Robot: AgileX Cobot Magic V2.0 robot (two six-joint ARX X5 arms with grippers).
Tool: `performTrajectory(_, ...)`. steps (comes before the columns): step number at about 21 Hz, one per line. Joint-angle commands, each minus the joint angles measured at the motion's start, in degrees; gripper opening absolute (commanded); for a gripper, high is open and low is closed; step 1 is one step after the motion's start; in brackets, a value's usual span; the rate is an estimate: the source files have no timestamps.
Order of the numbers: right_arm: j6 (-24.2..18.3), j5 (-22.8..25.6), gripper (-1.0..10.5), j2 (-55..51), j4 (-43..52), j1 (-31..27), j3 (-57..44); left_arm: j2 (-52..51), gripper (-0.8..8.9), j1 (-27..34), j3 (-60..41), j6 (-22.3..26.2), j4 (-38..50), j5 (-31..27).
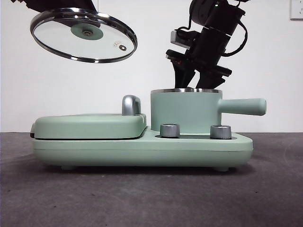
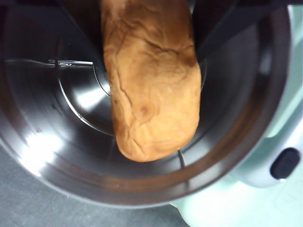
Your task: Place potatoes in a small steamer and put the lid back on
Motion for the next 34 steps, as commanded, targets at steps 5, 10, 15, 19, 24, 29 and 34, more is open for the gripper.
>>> performTrajectory(5,-1.3,0.5,1.9,2.4,0.2,0.0,1.4,-0.1,0.14,-0.2,0.8,0.4,1.7,0.1)
performTrajectory(10,-1.9,1.4,2.1,2.7,-0.1,0.0,1.4,-0.1,0.14,-0.2,0.8,0.4,1.7,0.1)
performTrajectory(15,-1.9,1.3,3.1,4.2,-0.1,0.0,1.4,-0.1,0.14,-0.2,0.8,0.4,1.7,0.1)
performTrajectory(19,-1.9,1.2,3.7,3.8,0.9,0.1,1.5,-0.1,0.14,-0.2,0.8,0.4,1.7,0.1)
performTrajectory(24,-1.9,1.2,3.7,-0.9,1.0,0.1,1.5,-0.1,0.14,-0.2,0.8,0.4,1.7,0.1)
performTrajectory(29,-1.9,1.2,3.6,-6.6,-5.9,0.4,1.5,-0.1,0.14,-0.2,0.8,0.4,1.7,0.1)
performTrajectory(34,-1.9,0.9,2.8,-17.0,-6.9,3.1,-4.5,-0.1,0.14,-0.3,0.8,0.3,1.7,0.1)
